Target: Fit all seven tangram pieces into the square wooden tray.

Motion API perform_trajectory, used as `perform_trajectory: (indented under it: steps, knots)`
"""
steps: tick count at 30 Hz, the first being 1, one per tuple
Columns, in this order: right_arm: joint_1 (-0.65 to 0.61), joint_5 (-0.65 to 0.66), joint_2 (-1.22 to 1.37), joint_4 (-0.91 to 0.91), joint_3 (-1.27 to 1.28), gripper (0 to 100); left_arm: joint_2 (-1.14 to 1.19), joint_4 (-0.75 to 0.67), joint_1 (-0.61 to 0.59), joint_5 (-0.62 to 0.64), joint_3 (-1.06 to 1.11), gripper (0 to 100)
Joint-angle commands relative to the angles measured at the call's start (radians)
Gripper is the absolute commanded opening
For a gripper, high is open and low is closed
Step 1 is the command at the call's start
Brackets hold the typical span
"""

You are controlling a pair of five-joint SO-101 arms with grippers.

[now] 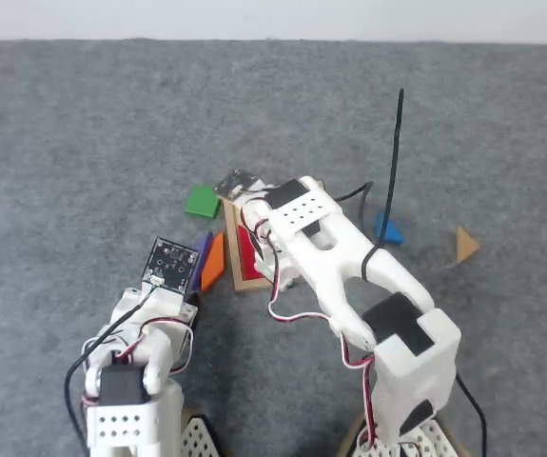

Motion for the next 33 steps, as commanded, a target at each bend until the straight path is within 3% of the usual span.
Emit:
perform_trajectory:
  steps: [1, 10, 25, 31, 33]
  knots:
    - [0.031, 0.031, 0.001, 0.033, -0.046, 14.7, -0.012, 0.008, -0.005, -0.008, -0.008, 17]
    - [0.154, 0.028, 0.064, -0.139, -0.046, 15.1, -0.012, 0.008, -0.005, -0.008, -0.008, 17]
    - [0.090, 0.040, 0.085, -0.292, -0.048, 15.1, -0.012, 0.008, -0.005, -0.008, -0.008, 17]
    - [0.058, 0.163, 0.065, -0.323, -0.041, 14.4, -0.012, 0.008, -0.005, -0.008, -0.008, 17]
    - [0.058, 0.222, 0.081, -0.355, -0.041, 9.5, -0.012, 0.008, -0.005, -0.008, -0.008, 17]
